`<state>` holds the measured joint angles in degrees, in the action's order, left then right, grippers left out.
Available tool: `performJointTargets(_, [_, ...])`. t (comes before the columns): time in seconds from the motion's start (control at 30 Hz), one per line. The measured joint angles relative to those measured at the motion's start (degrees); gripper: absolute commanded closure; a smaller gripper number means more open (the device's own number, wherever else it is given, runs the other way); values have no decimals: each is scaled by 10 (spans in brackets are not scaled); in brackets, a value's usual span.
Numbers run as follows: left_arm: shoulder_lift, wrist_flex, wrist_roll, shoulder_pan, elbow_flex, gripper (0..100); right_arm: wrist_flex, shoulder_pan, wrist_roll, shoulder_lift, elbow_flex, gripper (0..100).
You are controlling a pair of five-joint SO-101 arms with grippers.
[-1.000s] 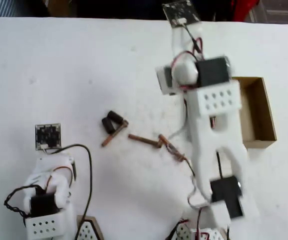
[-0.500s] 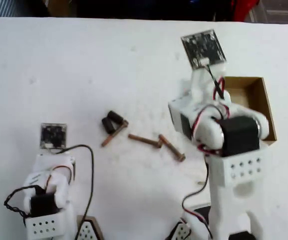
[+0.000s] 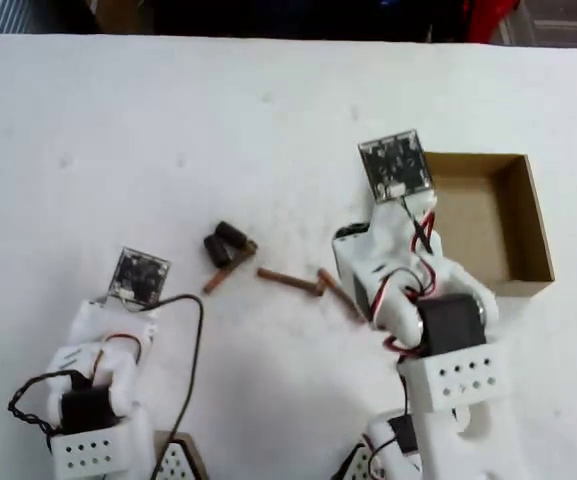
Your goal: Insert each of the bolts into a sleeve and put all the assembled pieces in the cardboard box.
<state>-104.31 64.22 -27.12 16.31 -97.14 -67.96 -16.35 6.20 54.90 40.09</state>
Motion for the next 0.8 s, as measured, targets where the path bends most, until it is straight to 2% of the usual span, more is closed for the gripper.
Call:
performJointTargets(0.37, [0,0,-8,0,5,980,105,0,0,107,171,981])
performJointTargets(0.6, [0,1,-34,-13,59,980,111,1,0,203,239,981])
performJointTargets(0.8, [-1,40,-39,-30,119,980,111,0,0,295,296,981])
